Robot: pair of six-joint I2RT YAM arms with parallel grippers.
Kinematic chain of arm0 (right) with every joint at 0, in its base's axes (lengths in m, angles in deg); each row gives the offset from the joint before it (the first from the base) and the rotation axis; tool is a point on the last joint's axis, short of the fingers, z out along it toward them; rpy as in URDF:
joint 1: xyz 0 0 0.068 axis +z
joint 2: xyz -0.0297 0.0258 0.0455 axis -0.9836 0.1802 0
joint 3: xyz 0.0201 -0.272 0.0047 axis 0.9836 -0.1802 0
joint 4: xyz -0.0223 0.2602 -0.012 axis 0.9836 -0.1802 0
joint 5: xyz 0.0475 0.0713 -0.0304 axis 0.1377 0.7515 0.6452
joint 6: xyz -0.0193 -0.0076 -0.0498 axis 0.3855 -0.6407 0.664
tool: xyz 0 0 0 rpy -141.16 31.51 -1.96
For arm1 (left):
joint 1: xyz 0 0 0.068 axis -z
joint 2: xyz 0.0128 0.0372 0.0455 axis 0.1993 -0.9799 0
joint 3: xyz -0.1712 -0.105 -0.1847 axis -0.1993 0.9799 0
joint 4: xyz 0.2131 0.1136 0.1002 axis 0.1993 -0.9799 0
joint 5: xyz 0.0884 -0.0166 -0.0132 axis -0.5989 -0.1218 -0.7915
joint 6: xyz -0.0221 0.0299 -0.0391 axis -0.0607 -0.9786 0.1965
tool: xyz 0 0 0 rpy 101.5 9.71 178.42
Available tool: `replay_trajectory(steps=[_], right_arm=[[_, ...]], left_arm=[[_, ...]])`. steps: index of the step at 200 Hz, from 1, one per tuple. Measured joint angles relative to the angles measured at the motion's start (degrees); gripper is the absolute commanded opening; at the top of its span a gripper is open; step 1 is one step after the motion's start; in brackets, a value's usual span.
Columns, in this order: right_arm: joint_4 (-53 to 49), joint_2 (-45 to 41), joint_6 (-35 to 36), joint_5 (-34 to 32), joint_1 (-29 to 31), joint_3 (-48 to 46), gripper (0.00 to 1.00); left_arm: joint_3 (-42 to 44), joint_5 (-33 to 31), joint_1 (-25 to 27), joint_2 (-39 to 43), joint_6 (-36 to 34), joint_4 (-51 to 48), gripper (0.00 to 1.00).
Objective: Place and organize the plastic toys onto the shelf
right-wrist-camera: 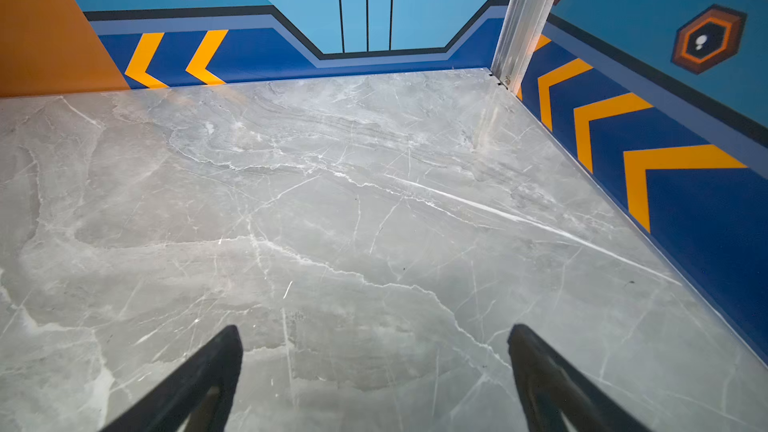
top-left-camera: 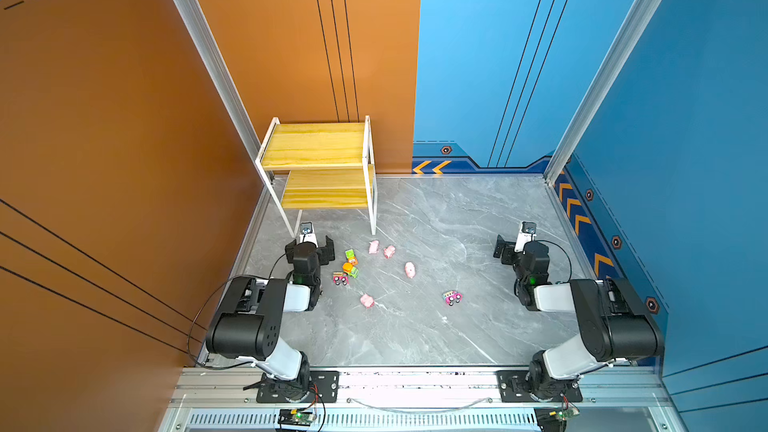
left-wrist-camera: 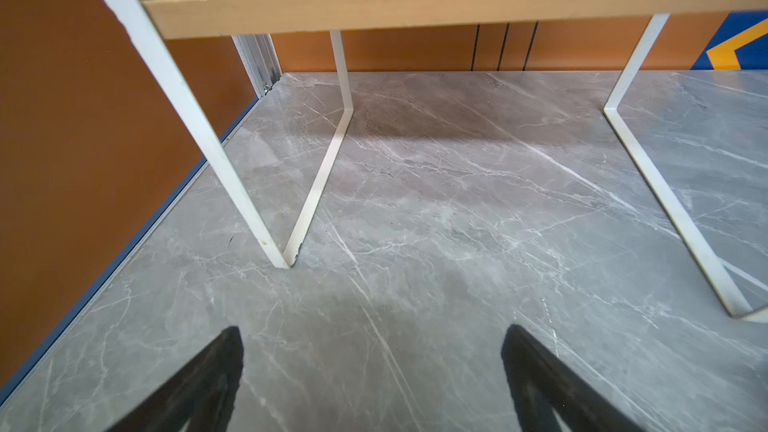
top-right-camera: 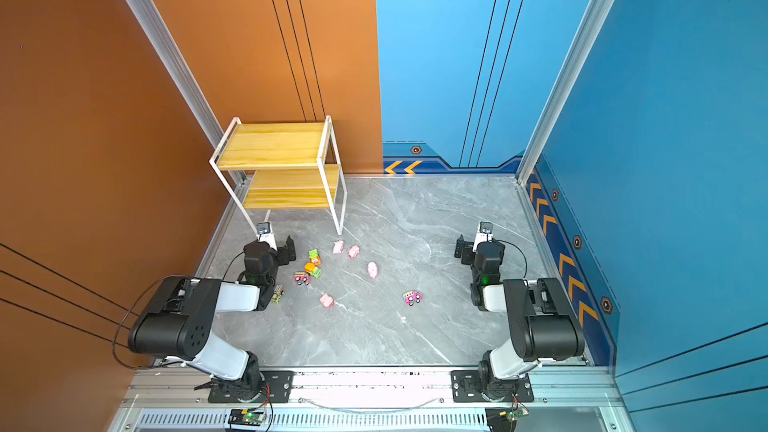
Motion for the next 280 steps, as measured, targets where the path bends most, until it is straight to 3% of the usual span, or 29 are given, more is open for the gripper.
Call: replay_trajectory(steps=[245,280], right_arm=[[-0.09,-0.15,0.24,-0.28,1.68,0.0,1.0],[-6.51,-6.99,1.84,-2.73,4.2,0.5,1.0]], left_arm=[[0.07,-1.03,-0.04,0.02,-0.17,0.0,0.98],[0.44,-1.05,0.35,5.57,-0.39,-3.96,0.98]])
